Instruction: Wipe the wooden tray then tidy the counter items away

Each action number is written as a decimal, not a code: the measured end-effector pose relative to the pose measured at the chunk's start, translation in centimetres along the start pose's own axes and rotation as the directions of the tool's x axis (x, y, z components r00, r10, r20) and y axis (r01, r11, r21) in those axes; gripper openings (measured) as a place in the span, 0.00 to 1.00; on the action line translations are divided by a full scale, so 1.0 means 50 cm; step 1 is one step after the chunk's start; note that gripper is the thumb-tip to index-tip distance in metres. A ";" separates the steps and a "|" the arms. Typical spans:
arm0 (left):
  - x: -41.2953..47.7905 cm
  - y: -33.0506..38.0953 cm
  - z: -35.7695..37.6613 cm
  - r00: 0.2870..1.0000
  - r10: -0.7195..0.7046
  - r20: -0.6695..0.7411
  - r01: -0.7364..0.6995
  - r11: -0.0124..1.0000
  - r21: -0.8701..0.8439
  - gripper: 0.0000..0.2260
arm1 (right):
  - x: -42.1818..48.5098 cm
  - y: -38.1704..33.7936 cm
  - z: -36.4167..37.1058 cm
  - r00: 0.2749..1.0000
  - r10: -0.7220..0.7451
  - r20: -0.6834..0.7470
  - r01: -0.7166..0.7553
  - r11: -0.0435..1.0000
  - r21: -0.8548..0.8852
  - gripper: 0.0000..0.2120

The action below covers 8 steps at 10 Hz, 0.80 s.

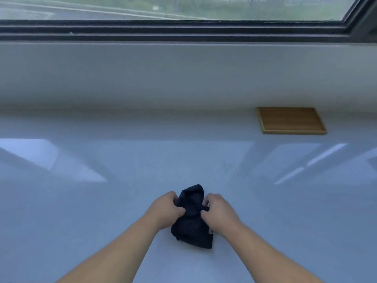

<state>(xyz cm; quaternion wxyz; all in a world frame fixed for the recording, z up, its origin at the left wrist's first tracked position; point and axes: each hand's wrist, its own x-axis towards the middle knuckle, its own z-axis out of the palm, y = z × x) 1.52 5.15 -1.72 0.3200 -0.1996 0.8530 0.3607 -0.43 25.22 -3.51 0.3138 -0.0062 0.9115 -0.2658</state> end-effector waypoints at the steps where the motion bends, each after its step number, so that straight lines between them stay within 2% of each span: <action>1: 0.038 0.024 -0.027 0.999 0.028 -0.032 -0.032 0.992 -0.120 0.09 | 0.035 -0.024 -0.042 0.999 0.008 -0.051 -0.003 0.996 0.092 0.08; 3: 0.140 0.082 -0.090 0.992 0.083 -0.095 -0.103 0.966 -0.238 0.12 | 0.161 -0.077 -0.135 0.985 0.005 -0.172 0.007 0.998 0.065 0.07; 4: 0.186 0.106 -0.118 0.985 0.069 -0.161 -0.102 0.973 -0.206 0.10 | 0.224 -0.094 -0.159 0.979 -0.039 -0.202 0.041 0.999 0.005 0.07; 5: 0.220 0.120 -0.128 0.969 0.100 -0.227 -0.108 0.994 -0.021 0.10 | 0.258 -0.090 -0.159 0.965 -0.125 -0.232 0.102 0.989 -0.111 0.11; 6: 0.222 0.131 -0.125 0.939 0.161 -0.303 -0.108 0.977 0.184 0.21 | 0.264 -0.077 -0.157 0.950 -0.229 -0.211 0.149 0.929 -0.338 0.20; 7: 0.222 0.141 -0.128 0.867 0.329 -0.376 -0.125 0.871 0.474 0.35 | 0.269 -0.063 -0.174 0.929 -0.304 -0.212 0.167 0.854 -0.493 0.32; 8: 0.203 0.176 -0.150 0.845 0.359 -0.398 -0.096 0.832 0.546 0.43 | 0.251 -0.081 -0.217 0.925 -0.294 -0.239 0.153 0.867 -0.474 0.40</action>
